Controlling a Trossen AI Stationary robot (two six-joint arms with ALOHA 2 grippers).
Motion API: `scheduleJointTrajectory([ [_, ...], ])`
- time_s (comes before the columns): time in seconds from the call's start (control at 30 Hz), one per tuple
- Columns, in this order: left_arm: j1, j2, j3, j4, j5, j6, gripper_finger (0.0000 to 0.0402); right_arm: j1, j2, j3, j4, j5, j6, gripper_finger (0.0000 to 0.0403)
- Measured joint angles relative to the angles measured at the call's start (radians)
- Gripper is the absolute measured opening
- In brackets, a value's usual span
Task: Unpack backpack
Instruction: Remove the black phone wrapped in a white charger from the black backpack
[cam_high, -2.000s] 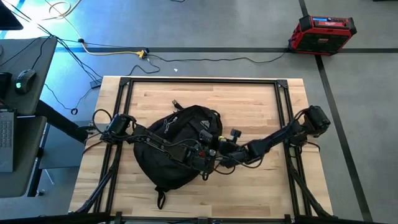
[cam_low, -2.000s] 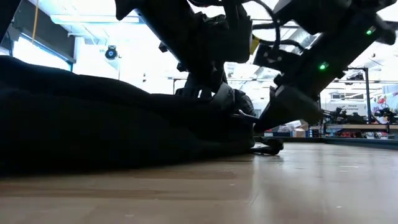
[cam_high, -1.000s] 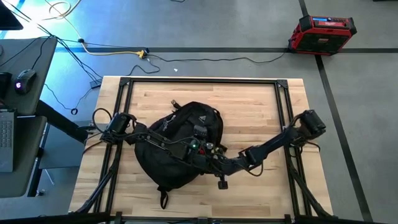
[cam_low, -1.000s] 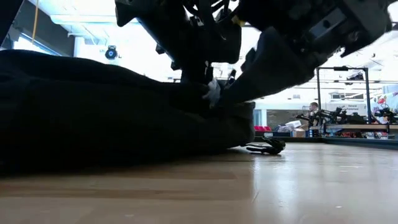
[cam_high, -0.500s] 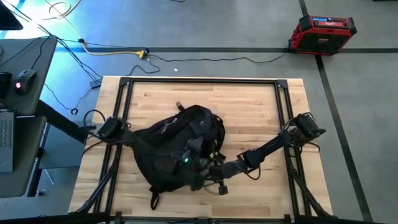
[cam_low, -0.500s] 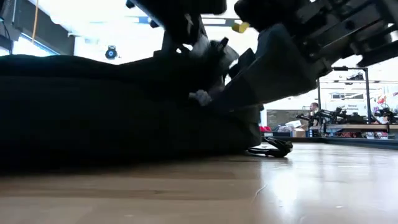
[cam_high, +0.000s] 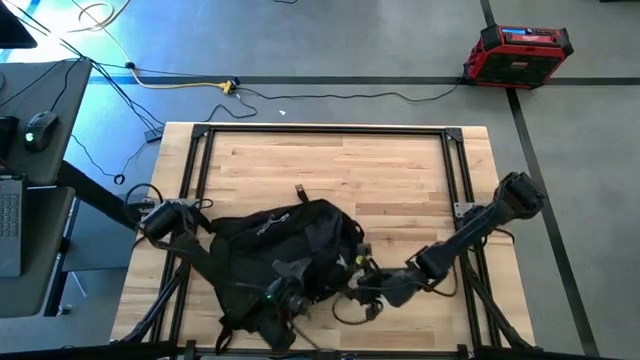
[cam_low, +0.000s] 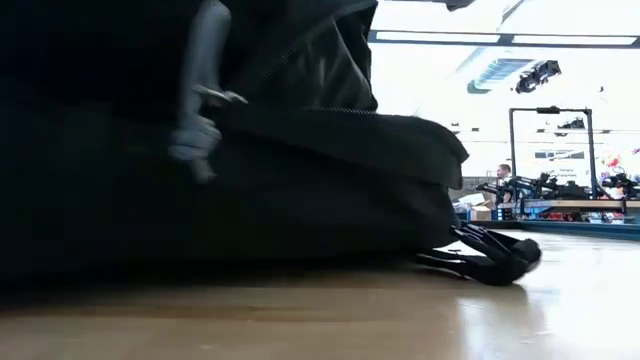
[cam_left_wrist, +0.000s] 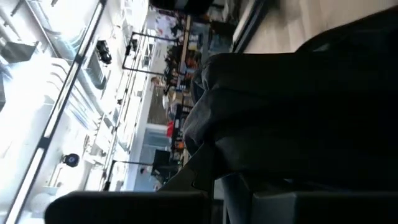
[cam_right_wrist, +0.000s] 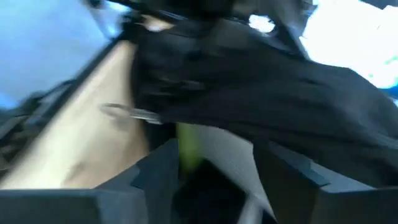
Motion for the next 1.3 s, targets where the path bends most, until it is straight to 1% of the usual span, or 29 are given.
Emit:
scheduleJointTrajectory([
  [0.03,-0.014,0.000,0.000,-0.008,-0.009,-0.019,0.0000,-0.019,0.004,0.004,-0.018,-0.023,0.001,0.0216],
  [0.13,-0.053,0.000,0.000,-0.040,-0.034,-0.068,0.0000,-0.089,0.035,0.015,-0.040,-0.193,0.013,0.0239],
  [0.2,-0.075,0.000,0.000,-0.059,-0.034,-0.114,0.0000,-0.134,0.048,0.021,-0.063,-0.282,0.027,0.0252],
  [0.37,-0.113,0.000,0.000,-0.135,-0.032,-0.245,0.0000,-0.225,0.085,0.021,-0.083,-0.404,0.020,0.0276],
  [0.53,-0.118,0.000,0.000,-0.177,-0.026,-0.292,0.0000,-0.262,0.153,0.021,-0.051,-0.575,0.008,0.0282],
  [0.6,-0.117,0.000,0.000,-0.177,-0.016,-0.292,0.0000,-0.268,0.187,0.021,-0.006,-0.605,-0.004,0.0283],
  [0.67,-0.115,0.000,0.000,-0.178,-0.013,-0.292,0.0000,-0.269,0.218,0.030,0.024,-0.614,-0.036,0.0283],
  [0.83,-0.113,0.000,0.000,-0.197,-0.013,-0.292,0.0000,-0.268,0.310,0.142,0.002,-0.641,-0.125,0.0283],
  [1.0,-0.113,0.000,0.000,-0.211,-0.011,-0.292,0.0000,-0.278,0.401,0.298,-0.153,-0.655,-0.232,0.0283],
  [1.1,-0.113,0.000,0.000,-0.213,-0.009,-0.292,0.0000,-0.299,0.439,0.382,-0.260,-0.670,-0.269,0.0283],
  [1.2,-0.111,0.000,0.000,-0.215,-0.009,-0.292,0.0000,-0.326,0.465,0.445,-0.360,-0.724,-0.279,0.0283],
  [1.3,-0.111,0.000,0.000,-0.216,-0.005,-0.294,0.0000,-0.342,0.487,0.476,-0.432,-0.773,-0.282,0.0283],
])
